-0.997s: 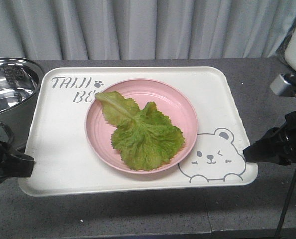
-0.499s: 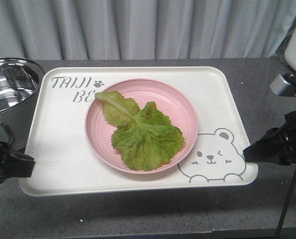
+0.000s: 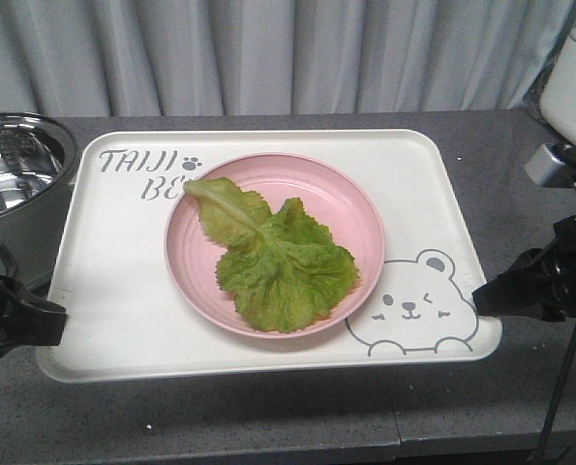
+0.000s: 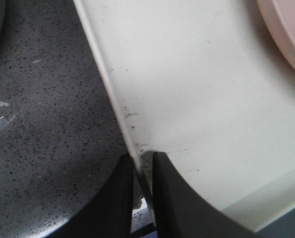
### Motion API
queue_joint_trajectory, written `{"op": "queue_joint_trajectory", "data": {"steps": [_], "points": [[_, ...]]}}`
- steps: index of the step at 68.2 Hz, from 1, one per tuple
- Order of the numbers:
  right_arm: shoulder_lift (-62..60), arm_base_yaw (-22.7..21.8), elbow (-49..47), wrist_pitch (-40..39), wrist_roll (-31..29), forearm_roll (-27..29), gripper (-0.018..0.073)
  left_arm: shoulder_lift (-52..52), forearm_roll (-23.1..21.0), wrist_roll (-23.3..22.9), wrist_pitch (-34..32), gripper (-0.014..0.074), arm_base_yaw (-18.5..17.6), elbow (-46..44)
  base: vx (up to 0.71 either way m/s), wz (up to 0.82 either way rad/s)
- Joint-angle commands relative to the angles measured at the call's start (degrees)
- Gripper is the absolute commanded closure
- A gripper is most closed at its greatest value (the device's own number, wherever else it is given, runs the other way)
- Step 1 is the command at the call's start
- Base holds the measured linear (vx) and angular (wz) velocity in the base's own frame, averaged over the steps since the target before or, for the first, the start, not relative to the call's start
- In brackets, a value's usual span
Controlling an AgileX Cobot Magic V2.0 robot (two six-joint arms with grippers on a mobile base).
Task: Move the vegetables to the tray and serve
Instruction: 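Hold the tray level with both grippers while the base drives to the stove counter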
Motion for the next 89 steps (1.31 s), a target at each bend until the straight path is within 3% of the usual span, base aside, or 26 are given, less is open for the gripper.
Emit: {"op": "queue_joint_trajectory", "data": {"steps": [1,89], "points": [[-1.6,0.5,-1.5,1.7,-2.6,5.7,0.0564,-0.9,-3.3,2.0,-3.5,0.0604,-0.7,-1.7,-0.03,-0.13],[-1.6,0.5,-1.5,1.7,-2.6,5.7,0.0564,-0.9,-3.3,2.0,-3.4,0.0604,-0.7,-1.7,-0.05,-0.41]]}}
